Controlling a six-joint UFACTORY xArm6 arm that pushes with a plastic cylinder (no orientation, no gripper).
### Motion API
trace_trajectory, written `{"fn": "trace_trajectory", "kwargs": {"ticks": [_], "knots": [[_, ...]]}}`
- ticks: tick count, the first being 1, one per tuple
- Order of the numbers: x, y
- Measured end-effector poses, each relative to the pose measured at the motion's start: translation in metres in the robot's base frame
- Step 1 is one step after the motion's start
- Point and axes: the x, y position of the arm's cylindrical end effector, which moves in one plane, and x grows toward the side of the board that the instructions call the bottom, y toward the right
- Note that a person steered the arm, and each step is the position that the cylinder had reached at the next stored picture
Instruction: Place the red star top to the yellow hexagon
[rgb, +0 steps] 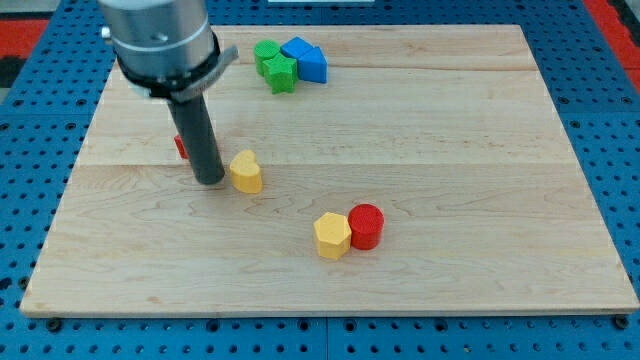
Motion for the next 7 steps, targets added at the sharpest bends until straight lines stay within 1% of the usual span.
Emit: {"fn": "trace_trajectory", "kwargs": {"ticks": [1,2,3,4,5,6,7], "knots": [[-0.024,0.029],[0.064,0.068],[0.076,0.077],[0.055,-0.021],[-0.012,-0.118],[-0.082,-0.081],[-0.042,0.005]]}}
